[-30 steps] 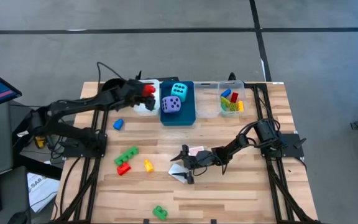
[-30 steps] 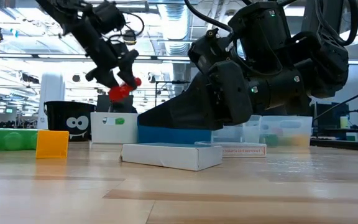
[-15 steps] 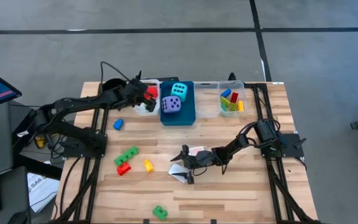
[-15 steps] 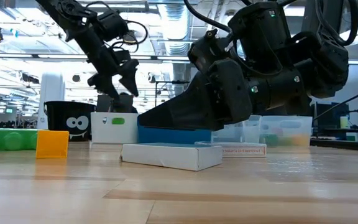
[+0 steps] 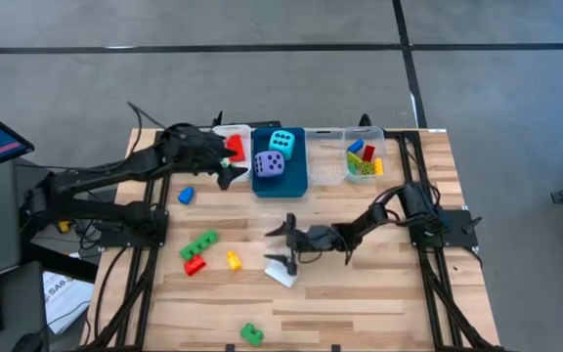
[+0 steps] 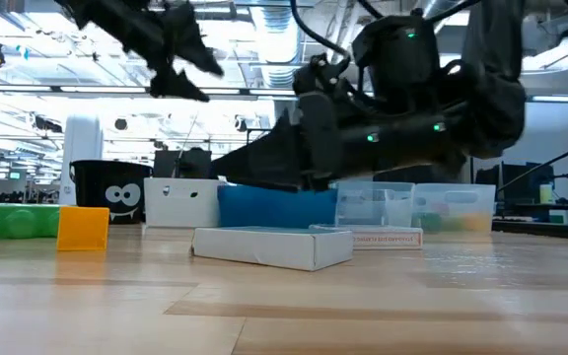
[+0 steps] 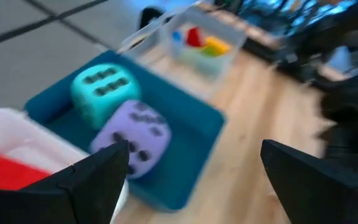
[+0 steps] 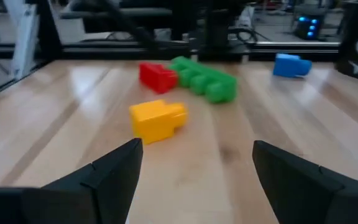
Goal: Pick & Place Toys
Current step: Put the top large green game piece into the white bin
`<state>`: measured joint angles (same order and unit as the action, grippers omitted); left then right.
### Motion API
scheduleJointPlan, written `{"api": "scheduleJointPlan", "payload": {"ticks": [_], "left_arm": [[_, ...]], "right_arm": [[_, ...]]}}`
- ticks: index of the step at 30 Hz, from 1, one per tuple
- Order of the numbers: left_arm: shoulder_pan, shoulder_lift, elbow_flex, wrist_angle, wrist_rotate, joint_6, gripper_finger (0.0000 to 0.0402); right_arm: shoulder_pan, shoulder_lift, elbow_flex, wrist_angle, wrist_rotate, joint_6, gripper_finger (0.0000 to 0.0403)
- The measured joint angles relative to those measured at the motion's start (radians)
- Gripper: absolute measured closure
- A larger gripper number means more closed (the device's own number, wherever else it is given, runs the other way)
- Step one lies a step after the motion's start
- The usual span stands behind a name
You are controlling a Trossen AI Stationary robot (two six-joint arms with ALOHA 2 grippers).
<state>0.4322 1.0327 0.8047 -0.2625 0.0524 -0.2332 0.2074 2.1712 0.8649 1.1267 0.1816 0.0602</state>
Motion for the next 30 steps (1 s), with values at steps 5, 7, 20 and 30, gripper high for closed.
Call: {"api": "scheduleJointPlan", "payload": {"ticks": [5, 7, 20, 30], "left_arm": [[-0.110, -0.094, 0.000, -0.002, 0.001, -0.015, 0.0043], [-0.157, -0.117, 0.000, -0.002, 0.001, -0.033, 0.0043], [-0.483, -0.108, 0.000, -0.175, -0.176, -0.135, 0.0043], [-0.573, -0.108, 0.000, -0.520, -0.288, -0.332, 0.0046]], "right_arm": [[-0.057, 0.000, 0.037, 0.003, -0.079, 0.045, 0.0104], [-0.071, 0.000, 0.055, -0.001, -0.105, 0.035, 0.0104], [-0.013, -0.017, 0.252, -0.431, -0.046, -0.140, 0.0104], [0.082, -0.087, 0.337, -0.684, 0.093, -0.143, 0.0104]]}}
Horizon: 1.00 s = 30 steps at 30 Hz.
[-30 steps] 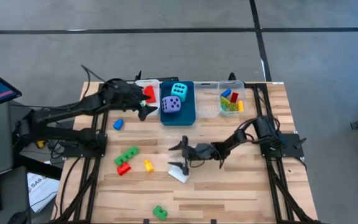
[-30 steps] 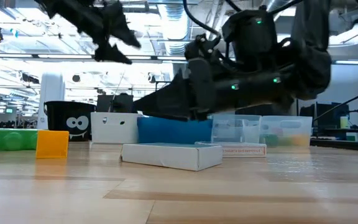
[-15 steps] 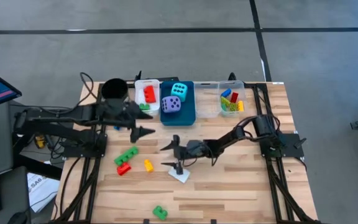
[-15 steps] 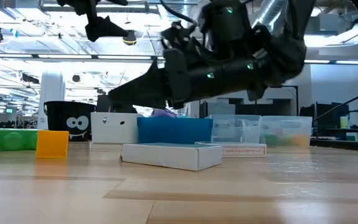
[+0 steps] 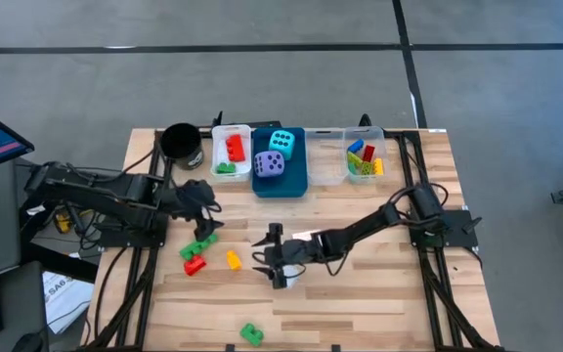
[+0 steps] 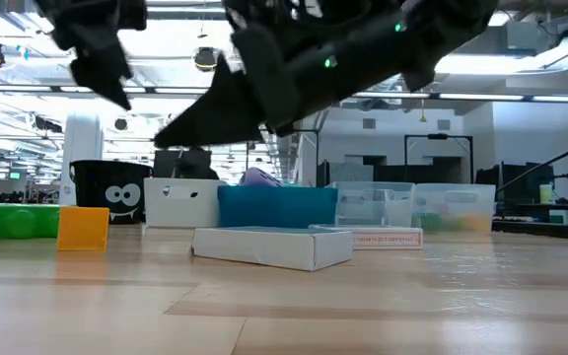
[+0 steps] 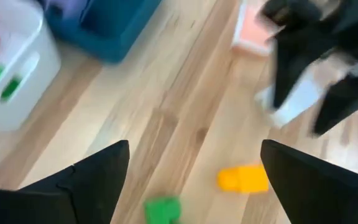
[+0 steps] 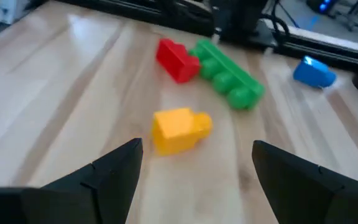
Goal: Pick & Place Toys
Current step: Put the top large green game piece into the white bin
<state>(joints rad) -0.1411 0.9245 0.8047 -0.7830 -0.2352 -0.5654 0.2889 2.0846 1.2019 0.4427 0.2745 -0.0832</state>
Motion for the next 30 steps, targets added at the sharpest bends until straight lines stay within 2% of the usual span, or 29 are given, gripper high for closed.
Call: {"api": "scheduleJointPlan", "payload": {"ticks": [6, 14, 25, 30], "left_arm": [[-0.029, 0.000, 0.000, -0.127, -0.001, -0.106, 0.0050], [-0.053, 0.014, 0.000, -0.160, 0.004, -0.199, 0.0050], [-0.085, 0.113, -0.141, -0.114, 0.059, -0.305, 0.0050], [-0.085, 0.140, -0.203, -0.012, 0.086, -0.321, 0.0050]], "right_arm": [[0.020, -0.004, 0.001, 0.014, 0.018, -0.030, 0.0104], [-0.043, 0.009, 0.001, 0.030, 0.019, -0.030, 0.0104], [-0.115, 0.009, 0.001, 0.042, -0.098, -0.059, 0.0104], [-0.131, 0.009, 0.001, 0.046, -0.124, -0.058, 0.0104]]}}
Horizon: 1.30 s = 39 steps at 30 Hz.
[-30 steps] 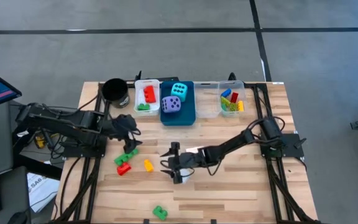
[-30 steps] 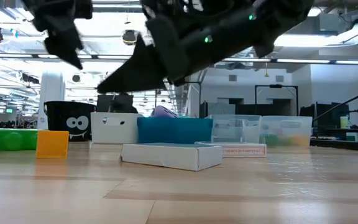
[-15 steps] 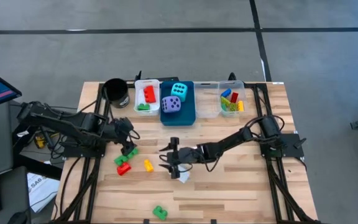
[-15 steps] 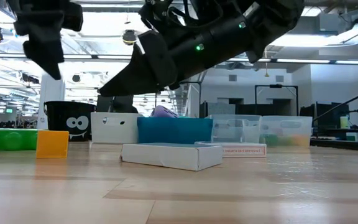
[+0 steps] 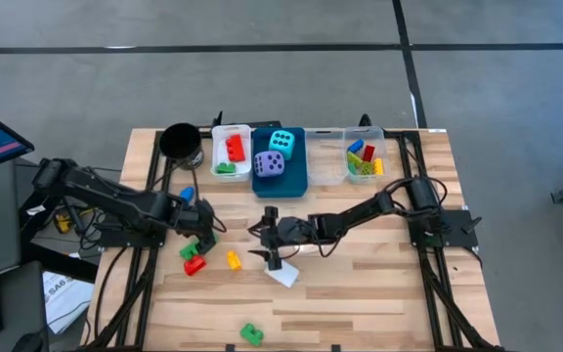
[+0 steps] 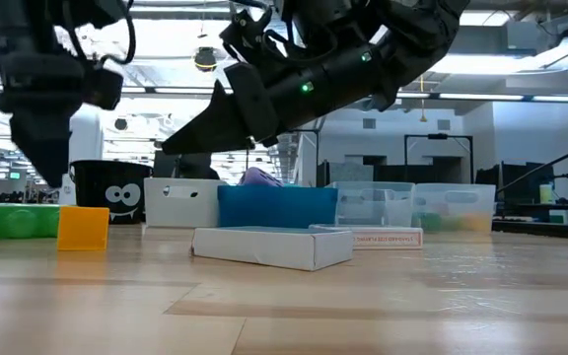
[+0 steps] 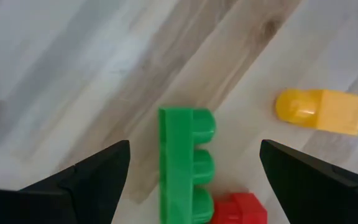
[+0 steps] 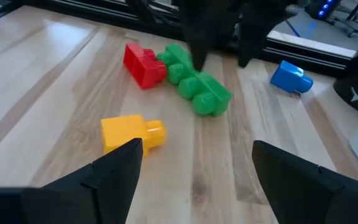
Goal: Pick & Place Toys
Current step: Put the top large green game piece into the white bin
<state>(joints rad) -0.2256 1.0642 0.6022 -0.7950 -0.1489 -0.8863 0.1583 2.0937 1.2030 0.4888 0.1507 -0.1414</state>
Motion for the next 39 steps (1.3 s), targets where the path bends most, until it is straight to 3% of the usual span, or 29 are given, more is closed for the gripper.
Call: {"api": "scheduleJointPlan", "payload": {"ticks": [17, 27, 32, 39], "left_arm": [[0.000, 0.008, -0.195, 0.077, 0.149, -0.143, 0.0050], [0.000, 0.008, -0.209, 0.089, 0.135, -0.152, 0.0054], [0.000, 0.009, -0.211, 0.086, 0.104, -0.173, 0.0100], [0.000, 0.009, -0.212, 0.084, 0.071, -0.193, 0.0230]], "right_arm": [[0.007, 0.000, 0.000, -0.004, -0.025, 0.045, 0.0104], [0.025, 0.000, 0.000, -0.030, -0.023, 0.090, 0.0104], [0.034, 0.001, 0.000, -0.043, -0.022, 0.108, 0.0104], [0.050, 0.001, 0.000, -0.043, -0.020, 0.120, 0.0104]]}}
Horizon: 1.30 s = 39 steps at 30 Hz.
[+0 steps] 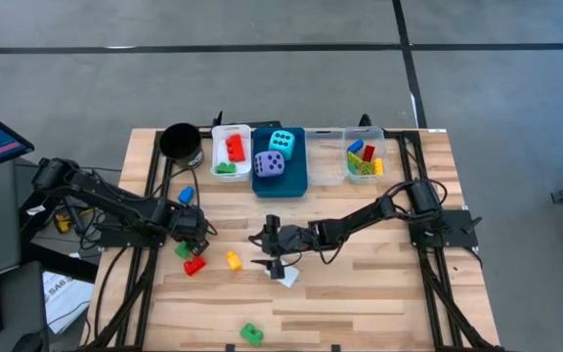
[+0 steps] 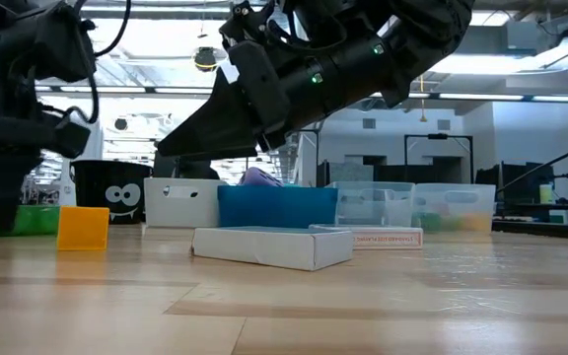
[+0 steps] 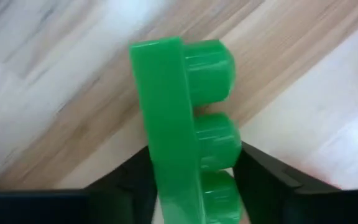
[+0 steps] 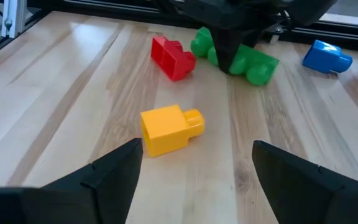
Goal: Pick & Place Toys
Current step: Put the top large green game piece into the white bin
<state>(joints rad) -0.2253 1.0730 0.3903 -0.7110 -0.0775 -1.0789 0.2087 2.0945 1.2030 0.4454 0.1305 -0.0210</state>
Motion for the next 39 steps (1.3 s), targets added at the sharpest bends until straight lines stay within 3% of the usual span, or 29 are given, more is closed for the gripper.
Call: {"api": "scheduleJointPlan", "payload": {"ticks": [2, 14, 24, 31, 39], "left_arm": [[0.000, 0.001, 0.001, 0.037, -0.027, -0.004, 0.0248], [0.003, 0.003, -0.003, 0.262, -0.203, 0.002, 0.0248], [0.026, 0.003, -0.003, 0.474, -0.414, 0.164, 0.0248], [0.086, 0.003, -0.003, 0.611, -0.603, 0.379, 0.0247], [0.189, 0.002, -0.002, 0.810, -0.838, 0.755, 0.0247]], "right_arm": [[0.002, 0.000, 0.000, 0.000, 0.001, -0.001, 0.0104], [0.001, 0.000, 0.000, 0.003, 0.001, 0.022, 0.0104], [-0.015, 0.000, 0.000, 0.030, 0.001, -0.034, 0.0104], [-0.045, 0.000, 0.000, 0.049, 0.002, -0.031, 0.0104], [-0.043, 0.000, 0.000, 0.049, 0.001, -0.031, 0.0104]]}}
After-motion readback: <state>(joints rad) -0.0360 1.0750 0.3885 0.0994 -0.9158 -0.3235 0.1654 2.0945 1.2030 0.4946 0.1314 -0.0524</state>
